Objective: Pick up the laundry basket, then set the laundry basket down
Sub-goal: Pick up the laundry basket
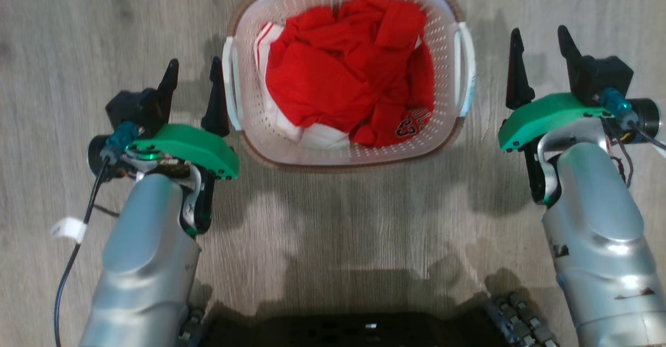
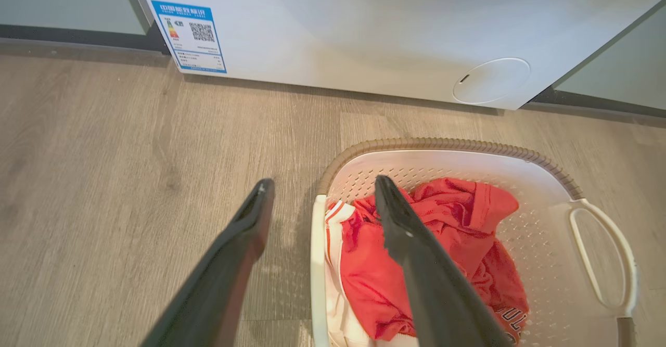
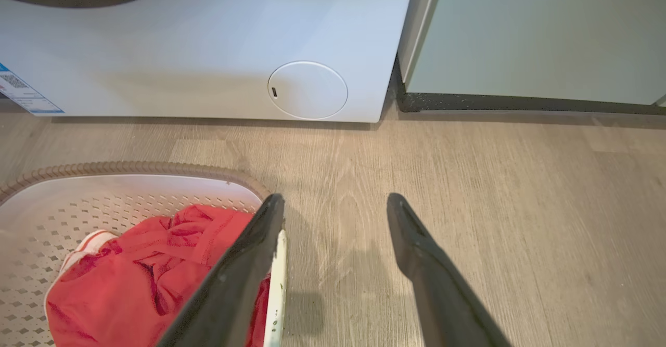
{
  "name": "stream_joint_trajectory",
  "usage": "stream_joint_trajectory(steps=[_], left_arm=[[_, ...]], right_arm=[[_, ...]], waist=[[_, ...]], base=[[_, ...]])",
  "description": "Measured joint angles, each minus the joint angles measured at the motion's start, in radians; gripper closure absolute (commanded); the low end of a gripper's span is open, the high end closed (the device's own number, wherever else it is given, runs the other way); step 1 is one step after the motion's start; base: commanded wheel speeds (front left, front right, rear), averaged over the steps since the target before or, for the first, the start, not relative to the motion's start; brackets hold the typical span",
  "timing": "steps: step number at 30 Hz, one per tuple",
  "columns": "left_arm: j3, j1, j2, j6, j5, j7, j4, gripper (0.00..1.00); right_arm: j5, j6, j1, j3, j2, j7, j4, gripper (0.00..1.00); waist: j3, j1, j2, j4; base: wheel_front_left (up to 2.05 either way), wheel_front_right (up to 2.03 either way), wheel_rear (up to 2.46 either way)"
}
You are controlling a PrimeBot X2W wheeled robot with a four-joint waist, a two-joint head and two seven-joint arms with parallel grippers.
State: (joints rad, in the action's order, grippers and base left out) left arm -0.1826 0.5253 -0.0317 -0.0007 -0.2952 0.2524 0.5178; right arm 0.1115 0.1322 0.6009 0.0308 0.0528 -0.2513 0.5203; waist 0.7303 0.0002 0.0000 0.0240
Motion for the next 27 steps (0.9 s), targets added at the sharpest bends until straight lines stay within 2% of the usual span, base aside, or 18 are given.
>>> stream_joint_trajectory(steps=[9,27], left_arm=[[-0.071,0.070,0.002,0.000,-0.025,0.000,0.076,0.00],[-0.199,0.163,0.002,0.002,-0.079,0.000,0.210,0.00]], right_arm=[[-0.015,0.000,0.047,0.006,0.007,0.000,0.067,0.00],[-0.014,0.000,0.087,0.040,0.008,0.000,0.097,0.00]], waist=[[0.101,-0.0001,0.0001,0.029],[0.185,-0.0001,0.0001,0.043]], base=[[0.00,0.00,0.00],[0.00,0.00,0.00]])
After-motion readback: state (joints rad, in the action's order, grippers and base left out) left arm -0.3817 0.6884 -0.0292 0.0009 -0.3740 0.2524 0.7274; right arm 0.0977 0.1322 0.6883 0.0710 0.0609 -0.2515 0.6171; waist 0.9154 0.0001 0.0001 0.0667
